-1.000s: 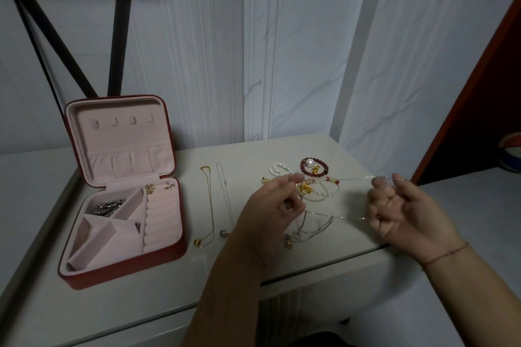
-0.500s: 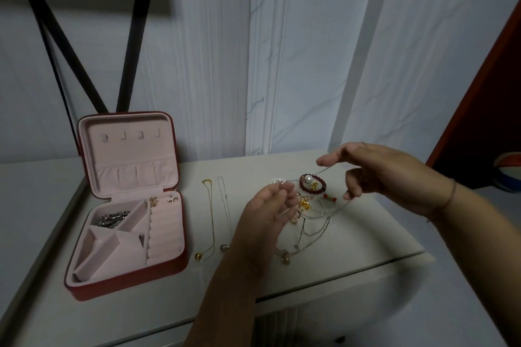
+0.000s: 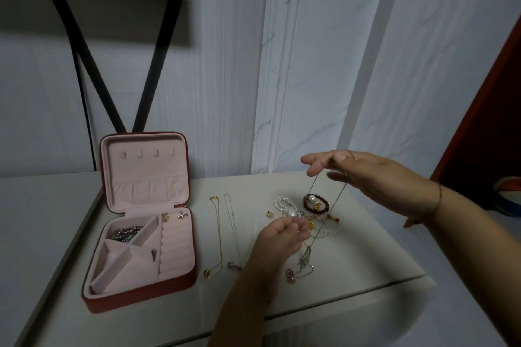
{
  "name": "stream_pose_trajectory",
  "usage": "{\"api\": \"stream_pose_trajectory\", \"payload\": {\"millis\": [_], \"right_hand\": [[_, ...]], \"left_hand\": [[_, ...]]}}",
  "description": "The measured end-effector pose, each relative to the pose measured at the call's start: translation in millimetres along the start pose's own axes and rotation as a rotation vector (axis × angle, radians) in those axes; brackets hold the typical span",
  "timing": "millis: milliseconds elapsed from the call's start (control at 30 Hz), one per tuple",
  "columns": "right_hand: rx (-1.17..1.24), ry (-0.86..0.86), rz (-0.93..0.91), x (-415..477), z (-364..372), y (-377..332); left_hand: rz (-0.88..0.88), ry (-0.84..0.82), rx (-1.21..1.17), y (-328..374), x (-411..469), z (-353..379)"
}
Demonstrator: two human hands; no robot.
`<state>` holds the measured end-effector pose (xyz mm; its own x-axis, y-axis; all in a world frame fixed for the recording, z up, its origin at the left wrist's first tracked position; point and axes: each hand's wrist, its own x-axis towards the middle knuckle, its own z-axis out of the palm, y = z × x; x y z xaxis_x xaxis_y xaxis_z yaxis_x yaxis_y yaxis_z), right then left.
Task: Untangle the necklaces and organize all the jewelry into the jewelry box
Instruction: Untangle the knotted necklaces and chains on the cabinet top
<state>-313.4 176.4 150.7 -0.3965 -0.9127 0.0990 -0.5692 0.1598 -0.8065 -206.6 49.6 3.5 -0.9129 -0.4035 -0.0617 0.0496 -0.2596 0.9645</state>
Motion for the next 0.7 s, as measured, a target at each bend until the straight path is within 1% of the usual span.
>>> {"api": "stream_pose_trajectory", "payload": {"millis": [167, 333, 400, 533, 700], "right_hand": [[0.002, 0.011, -0.005, 3, 1, -3], [-0.002, 0.020, -0.011, 4, 3, -4], [-0.008, 0.022, -0.004, 4, 2, -5], [0.000, 0.033, -0.010, 3, 1, -6], [0.015, 0.068, -0.034, -2, -5, -4]], "left_hand": [[-0.015, -0.024, 0.166, -5, -2, 0], [0.031, -0.070, 0.317, -9, -4, 4], [0.063, -0.047, 0.375, -12, -4, 7], [0.122, 0.014, 0.418, -19, -4, 11], [0.155, 0.091, 0.384, -18, -4, 12]]}}
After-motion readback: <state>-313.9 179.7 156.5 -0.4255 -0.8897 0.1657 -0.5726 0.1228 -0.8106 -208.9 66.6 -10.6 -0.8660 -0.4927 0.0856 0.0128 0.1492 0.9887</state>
